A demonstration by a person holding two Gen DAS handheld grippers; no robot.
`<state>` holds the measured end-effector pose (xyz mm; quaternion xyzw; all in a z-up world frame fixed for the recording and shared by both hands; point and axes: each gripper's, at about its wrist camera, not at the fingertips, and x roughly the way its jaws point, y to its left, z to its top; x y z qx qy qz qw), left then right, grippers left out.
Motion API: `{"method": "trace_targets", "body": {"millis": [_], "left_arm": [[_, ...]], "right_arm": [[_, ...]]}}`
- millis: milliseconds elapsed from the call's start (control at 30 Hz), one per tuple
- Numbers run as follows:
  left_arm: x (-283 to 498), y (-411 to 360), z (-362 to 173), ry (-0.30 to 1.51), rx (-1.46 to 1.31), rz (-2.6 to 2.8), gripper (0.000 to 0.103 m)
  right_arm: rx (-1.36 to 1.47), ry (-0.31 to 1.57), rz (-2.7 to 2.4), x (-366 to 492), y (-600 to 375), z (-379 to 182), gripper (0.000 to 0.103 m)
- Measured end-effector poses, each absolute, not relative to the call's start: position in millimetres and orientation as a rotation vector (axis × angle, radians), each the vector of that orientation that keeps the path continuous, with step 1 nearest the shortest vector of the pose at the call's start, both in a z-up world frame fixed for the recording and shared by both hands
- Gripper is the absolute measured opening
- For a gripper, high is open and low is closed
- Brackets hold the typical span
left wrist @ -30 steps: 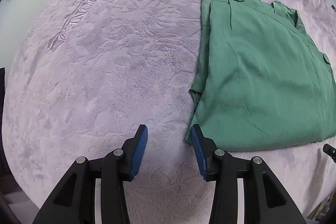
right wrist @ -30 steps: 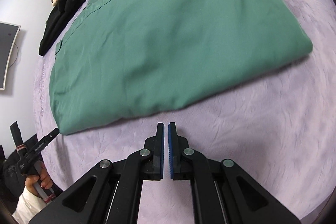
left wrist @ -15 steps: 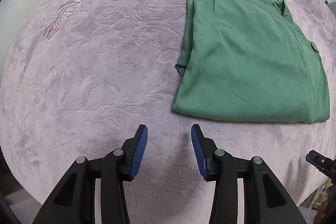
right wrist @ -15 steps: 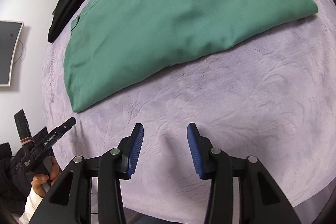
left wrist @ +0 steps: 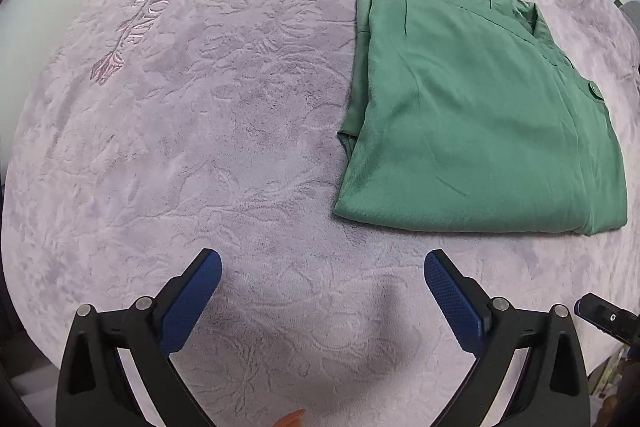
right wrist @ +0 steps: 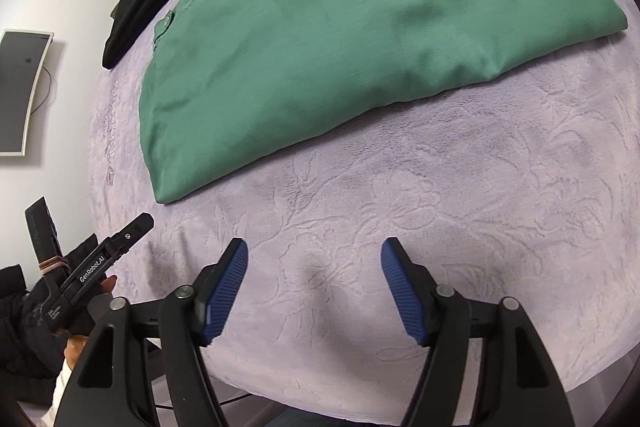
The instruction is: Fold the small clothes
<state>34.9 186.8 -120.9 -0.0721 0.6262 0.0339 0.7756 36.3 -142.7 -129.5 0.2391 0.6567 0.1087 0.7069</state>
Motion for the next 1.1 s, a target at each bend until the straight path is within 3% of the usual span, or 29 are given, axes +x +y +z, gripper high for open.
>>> {"method": "trace_targets", "body": {"millis": [133,167,200,667,1100], "left_arm": [[36.6,191.5,-122.1,1.362,-0.162,0.055,0.101],[42.0,185.0,-124.2,1.364,-0.157,0.053,0.101],[45.7,182.6,-125.3,1.365,-0.153,0.049,0.101],[66.3,180.7,-138.1,1.385,-0.127,0.024,0.101],[82.7,210.0,-140.7,1.366,-0.286,-0.042,0.101]], "right_arm": [[0.553,1.438,0.246,35.4,-137.8,-127.1,0.087],[0.558,1.432,0.25,35.1,-137.1,-126.6,0.091],[0.562,1.427,0.255,35.0,-135.8,-126.4,0.103],[0.749,1.44,0.328,34.0,-116.2,-146.5,0.103],[0.948,1.442,0.417,57.2,-80.0,-177.3,0.103]]}}
